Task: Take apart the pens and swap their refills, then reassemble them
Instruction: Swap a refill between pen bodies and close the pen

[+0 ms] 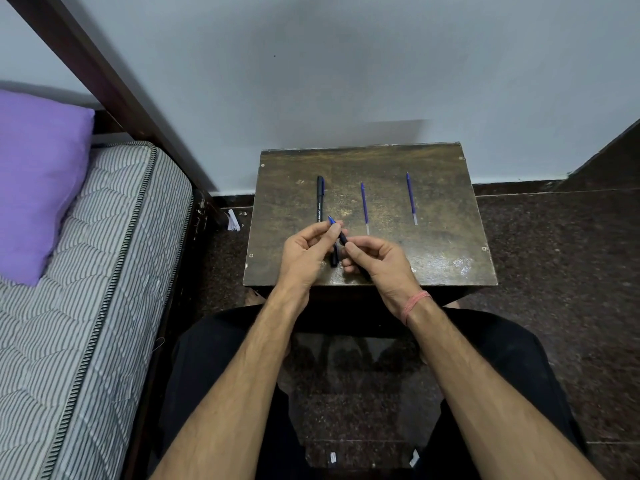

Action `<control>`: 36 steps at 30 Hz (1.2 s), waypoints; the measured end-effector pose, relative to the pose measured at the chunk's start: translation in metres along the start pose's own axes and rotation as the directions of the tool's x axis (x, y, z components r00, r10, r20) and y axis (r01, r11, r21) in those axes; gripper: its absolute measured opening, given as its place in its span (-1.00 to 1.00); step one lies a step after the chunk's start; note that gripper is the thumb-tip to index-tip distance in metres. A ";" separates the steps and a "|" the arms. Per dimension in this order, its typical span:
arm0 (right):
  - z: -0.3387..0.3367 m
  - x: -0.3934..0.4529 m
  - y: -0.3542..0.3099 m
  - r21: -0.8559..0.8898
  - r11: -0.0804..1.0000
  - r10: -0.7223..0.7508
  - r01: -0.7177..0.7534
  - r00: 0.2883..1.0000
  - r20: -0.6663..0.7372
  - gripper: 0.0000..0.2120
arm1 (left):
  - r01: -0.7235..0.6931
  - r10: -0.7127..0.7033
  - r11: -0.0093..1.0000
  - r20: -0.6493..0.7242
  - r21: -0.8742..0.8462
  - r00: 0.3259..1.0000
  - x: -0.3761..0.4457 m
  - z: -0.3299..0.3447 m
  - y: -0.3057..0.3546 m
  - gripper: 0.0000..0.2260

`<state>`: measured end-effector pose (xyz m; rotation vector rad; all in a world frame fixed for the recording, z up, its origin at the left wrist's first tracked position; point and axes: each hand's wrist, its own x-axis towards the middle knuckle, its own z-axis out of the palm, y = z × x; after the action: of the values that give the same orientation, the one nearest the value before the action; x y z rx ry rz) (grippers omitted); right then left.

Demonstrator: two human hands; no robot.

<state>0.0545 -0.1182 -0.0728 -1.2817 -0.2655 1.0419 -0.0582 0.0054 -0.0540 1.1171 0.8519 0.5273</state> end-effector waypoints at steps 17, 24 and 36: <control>0.003 -0.002 -0.003 0.002 1.000 0.008 -0.008 1.000 -0.026 -0.83 | 0.015 -0.015 1.000 -0.028 0.003 1.000 0.004 0.007 -0.003 -0.90; 0.003 -0.001 -0.002 -0.028 1.000 0.005 -0.007 0.999 -0.047 -0.78 | -0.003 0.001 1.000 0.046 0.030 0.999 0.004 0.004 0.002 -0.77; 0.004 -0.001 -0.001 -0.024 1.000 -0.006 0.005 0.999 -0.037 -0.88 | 0.014 -0.014 1.000 0.034 0.008 0.999 0.004 0.007 0.004 -0.80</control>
<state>0.0517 -0.1167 -0.0703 -1.3199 -0.2536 1.0116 -0.0502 0.0061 -0.0500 1.1235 0.8326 0.4928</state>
